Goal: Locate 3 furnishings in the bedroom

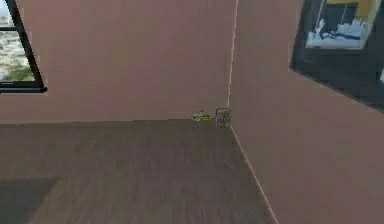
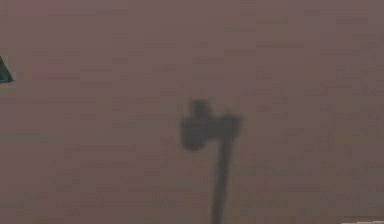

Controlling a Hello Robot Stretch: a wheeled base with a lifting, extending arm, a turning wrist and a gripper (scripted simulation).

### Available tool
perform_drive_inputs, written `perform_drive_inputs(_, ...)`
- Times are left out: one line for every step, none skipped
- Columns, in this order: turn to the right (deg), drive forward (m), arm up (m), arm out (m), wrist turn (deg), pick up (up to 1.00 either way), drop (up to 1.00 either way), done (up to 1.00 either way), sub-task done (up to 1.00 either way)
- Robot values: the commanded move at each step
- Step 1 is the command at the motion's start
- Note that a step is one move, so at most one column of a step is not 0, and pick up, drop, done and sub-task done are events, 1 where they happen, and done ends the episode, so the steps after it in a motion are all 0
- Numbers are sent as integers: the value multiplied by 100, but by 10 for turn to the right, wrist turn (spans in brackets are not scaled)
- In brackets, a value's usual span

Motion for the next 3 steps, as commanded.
perform_drive_inputs(-330,0,0,0,0,0,0,0,0)
perform_drive_inputs(0,100,0,0,0,0,0,0,0)
perform_drive_inputs(-30,0,0,0,0,0,0,0,0)
